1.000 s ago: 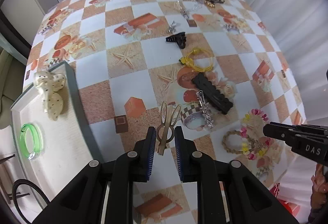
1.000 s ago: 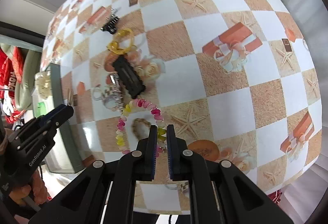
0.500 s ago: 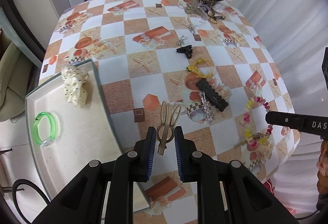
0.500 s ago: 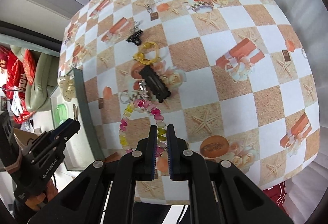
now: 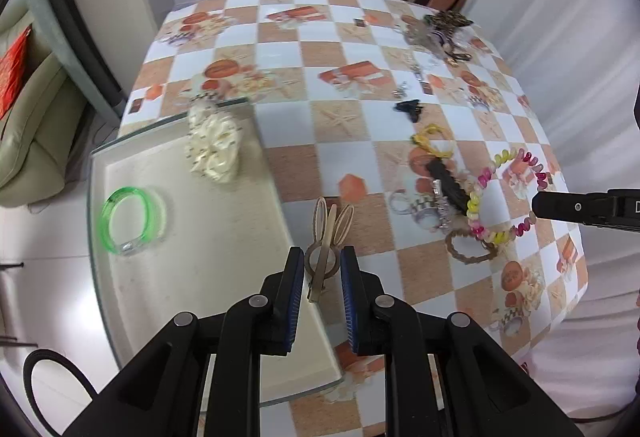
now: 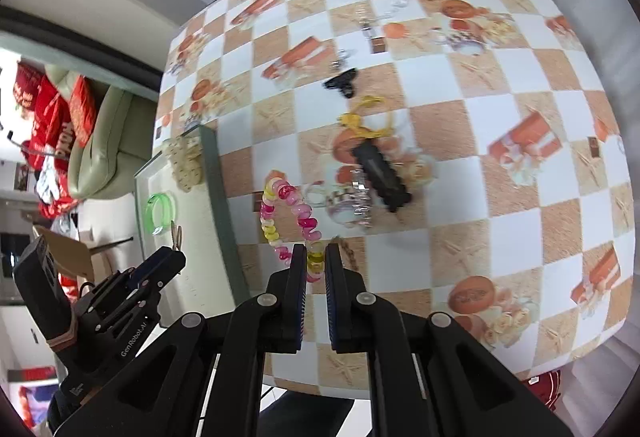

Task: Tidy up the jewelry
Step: 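Carry the beaded bracelet into the tray with the right gripper while the left gripper drops the beige clip there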

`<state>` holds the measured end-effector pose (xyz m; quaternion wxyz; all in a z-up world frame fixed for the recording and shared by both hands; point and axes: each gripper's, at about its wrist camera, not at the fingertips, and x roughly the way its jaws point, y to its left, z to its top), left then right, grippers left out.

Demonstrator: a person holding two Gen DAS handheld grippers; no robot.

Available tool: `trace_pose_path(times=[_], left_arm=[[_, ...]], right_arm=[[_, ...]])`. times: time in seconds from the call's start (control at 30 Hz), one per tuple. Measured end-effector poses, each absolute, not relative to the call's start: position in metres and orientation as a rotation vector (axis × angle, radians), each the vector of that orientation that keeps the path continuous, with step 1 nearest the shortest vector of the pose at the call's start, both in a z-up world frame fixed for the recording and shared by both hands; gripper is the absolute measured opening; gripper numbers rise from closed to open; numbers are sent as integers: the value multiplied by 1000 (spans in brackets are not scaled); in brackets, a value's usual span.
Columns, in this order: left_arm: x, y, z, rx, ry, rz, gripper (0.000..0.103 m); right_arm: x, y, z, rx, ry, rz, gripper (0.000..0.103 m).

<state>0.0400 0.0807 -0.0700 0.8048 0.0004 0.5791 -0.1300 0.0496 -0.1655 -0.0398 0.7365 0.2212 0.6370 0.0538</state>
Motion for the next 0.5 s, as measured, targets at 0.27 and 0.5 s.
trace_pose_path(times=[0.27, 0.5], left_arm=[[32, 119, -73, -45, 1238, -205, 23], [28, 146, -77, -82, 1232, -153, 23]], right_arm=[[63, -122, -35, 437, 1390, 212, 9], [74, -87, -20, 381, 1365, 304, 9]])
